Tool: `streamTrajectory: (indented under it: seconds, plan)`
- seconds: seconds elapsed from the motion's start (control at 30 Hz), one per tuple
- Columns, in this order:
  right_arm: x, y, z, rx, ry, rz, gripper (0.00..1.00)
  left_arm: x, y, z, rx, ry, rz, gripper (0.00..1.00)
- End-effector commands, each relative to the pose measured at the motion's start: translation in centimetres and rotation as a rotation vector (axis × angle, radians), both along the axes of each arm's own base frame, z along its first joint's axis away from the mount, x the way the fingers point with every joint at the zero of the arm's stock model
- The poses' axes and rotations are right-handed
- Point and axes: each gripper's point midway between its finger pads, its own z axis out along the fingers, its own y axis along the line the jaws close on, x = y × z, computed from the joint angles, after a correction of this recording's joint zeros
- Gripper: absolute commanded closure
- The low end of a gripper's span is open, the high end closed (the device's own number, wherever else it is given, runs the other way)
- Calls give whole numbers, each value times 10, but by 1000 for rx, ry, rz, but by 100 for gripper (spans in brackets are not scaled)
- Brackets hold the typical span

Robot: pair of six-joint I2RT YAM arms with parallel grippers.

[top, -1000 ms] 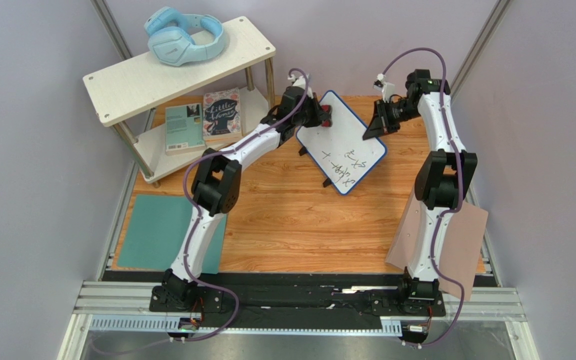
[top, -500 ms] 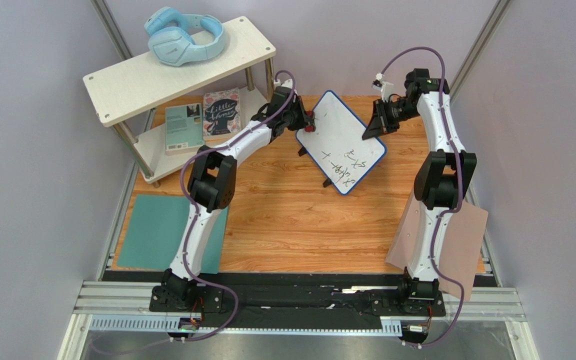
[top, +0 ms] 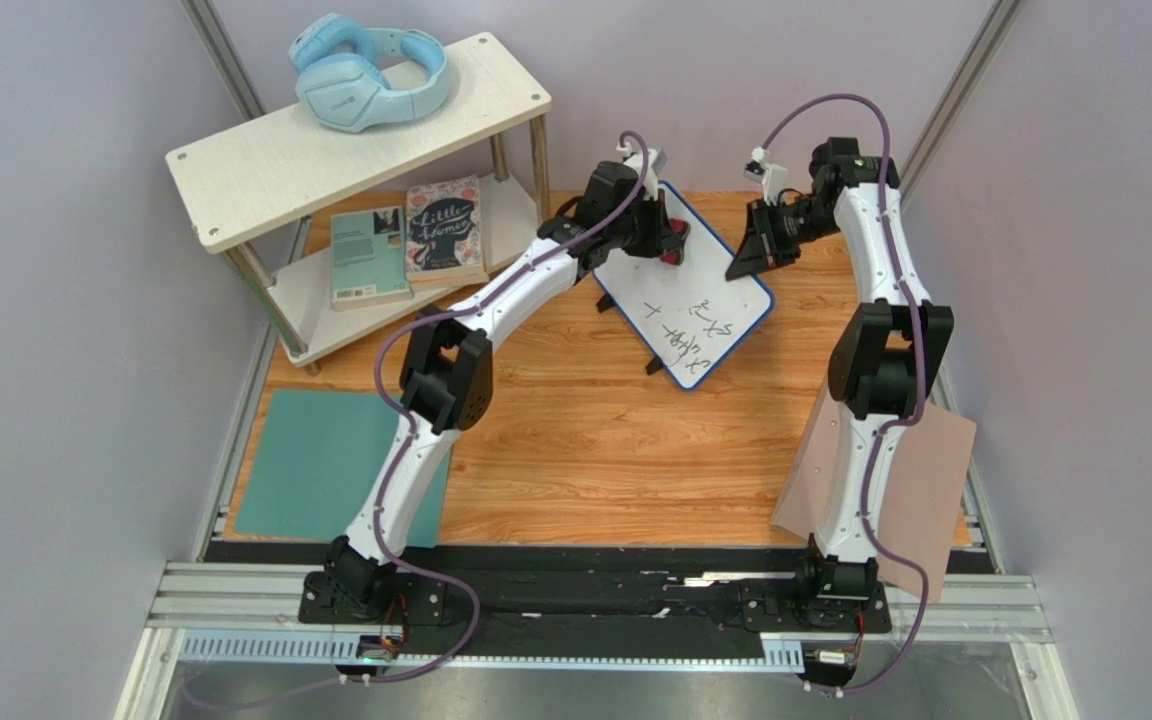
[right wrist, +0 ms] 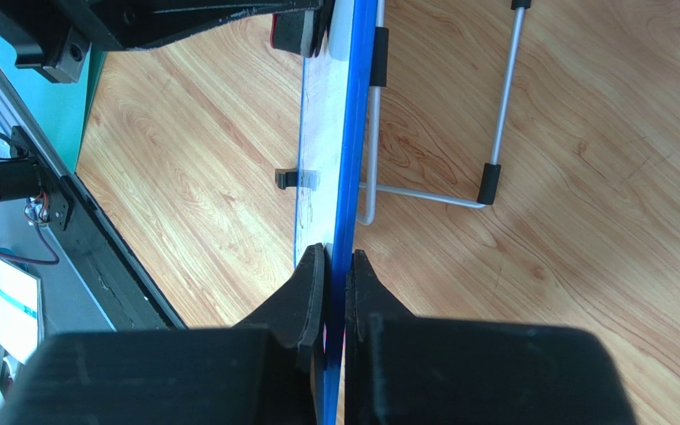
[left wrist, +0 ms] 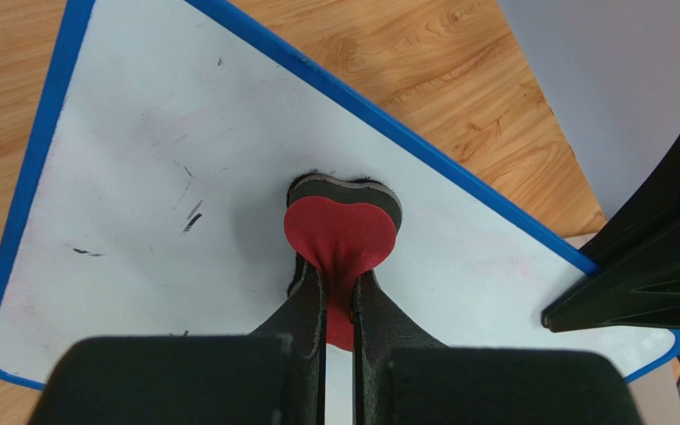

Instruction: Erase the whiteboard

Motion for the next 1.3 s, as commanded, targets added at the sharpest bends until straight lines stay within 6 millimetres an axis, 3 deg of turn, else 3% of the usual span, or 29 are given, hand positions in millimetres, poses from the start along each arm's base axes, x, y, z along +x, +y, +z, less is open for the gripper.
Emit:
streamTrajectory:
  seconds: [0.0, 0.1, 0.13, 0.2, 0.37, 0.6, 0.8, 0.93, 1.0, 1.03, 1.07, 1.13, 1.17, 1.27]
  plan:
    - [-13, 23, -21, -97, -33, 186, 100, 5, 7, -51, 2, 137, 36, 100]
    - [-14, 23, -21, -96, -33, 190, 100, 30, 40, -61, -16, 188, 160, 100]
    - [-14, 24, -21, -91, -32, 191, 100, 44, 57, -60, -23, 184, 224, 100]
    - [-16, 25, -20, -86, -33, 199, 100, 59, 72, -54, -52, 173, 273, 100]
    - [-20, 27, -22, -86, -20, 209, 100, 82, 84, -39, -110, 143, 309, 100]
    - [-23, 27, -24, -94, -16, 225, 100, 93, 80, -18, -158, 70, 288, 100]
    - [-24, 29, -24, -88, -16, 229, 100, 77, 50, 11, -228, 19, 133, 100]
    - [-25, 30, -24, -86, -12, 230, 100, 50, 31, 20, -194, 8, 54, 100]
    - [-25, 30, -25, -87, -9, 229, 100, 39, 35, -4, -163, 94, 86, 100]
    - [-25, 29, -25, -87, -7, 228, 100, 36, 39, -2, -163, 107, 108, 100]
    - [-26, 29, -24, -88, -10, 229, 100, 28, 44, -28, -148, 184, 137, 100]
    - [-27, 30, -24, -86, -8, 230, 100, 22, 51, -39, -140, 222, 173, 100]
    - [-27, 30, -24, -84, -6, 230, 100, 14, 55, -57, -126, 268, 186, 100]
    - [-26, 29, -21, -86, -16, 227, 100, -3, 51, -70, -135, 332, 152, 100]
